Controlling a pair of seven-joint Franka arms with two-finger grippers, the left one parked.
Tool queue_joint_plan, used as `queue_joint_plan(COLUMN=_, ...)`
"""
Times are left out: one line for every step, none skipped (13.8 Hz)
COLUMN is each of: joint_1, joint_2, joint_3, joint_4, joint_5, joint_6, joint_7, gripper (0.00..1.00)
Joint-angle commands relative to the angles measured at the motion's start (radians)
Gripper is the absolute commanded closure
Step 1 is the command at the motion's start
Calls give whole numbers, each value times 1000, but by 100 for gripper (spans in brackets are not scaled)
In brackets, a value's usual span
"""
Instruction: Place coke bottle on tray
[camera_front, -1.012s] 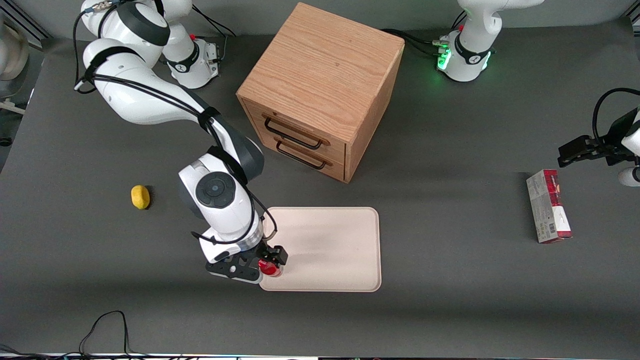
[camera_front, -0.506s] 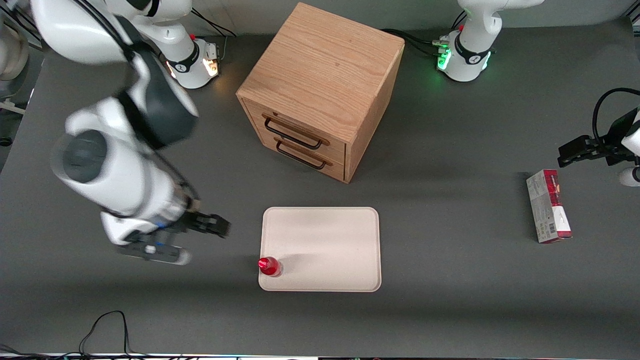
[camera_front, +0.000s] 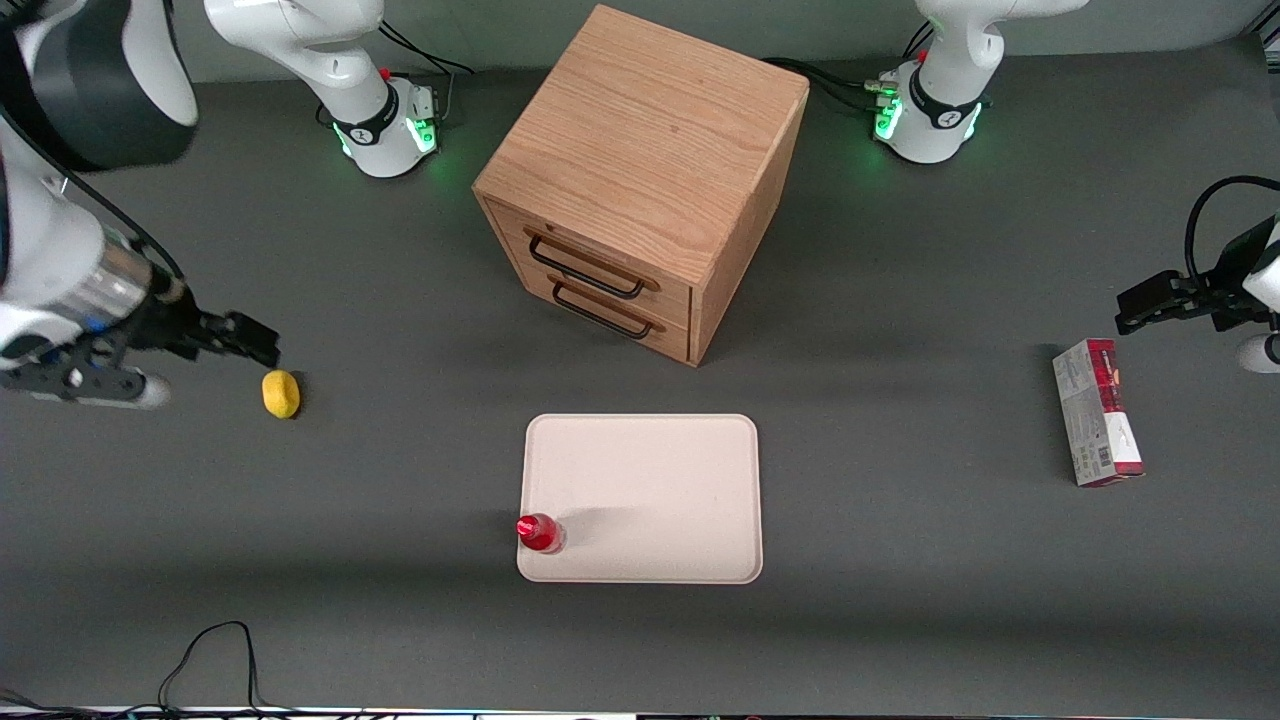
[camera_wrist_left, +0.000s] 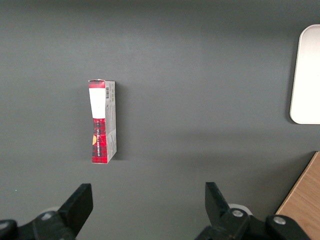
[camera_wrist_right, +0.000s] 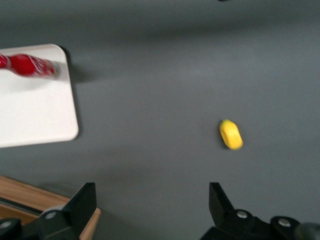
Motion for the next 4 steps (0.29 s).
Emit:
queue_joint_plan(joint_1=10, joint_2=-102, joint_3=-18, joint_4=-115, joint_5=25, joint_6=35, joint_7=-21, gripper=0)
queue_joint_plan(joint_1=9, joint_2=-107, joint_3=-18, joint_4=-115, joint_5=23, joint_6=35, joint_7=-20, gripper=0)
queue_joint_plan(joint_1=6, joint_2=-110, joint_3=-18, joint_4=-114, joint_5=23, joint_6=35, joint_7=-20, gripper=0)
queue_joint_plan(joint_1=4, joint_2=-112, joint_3=-18, joint_4=-114, joint_5=23, joint_6=33, joint_7=-20, gripper=0)
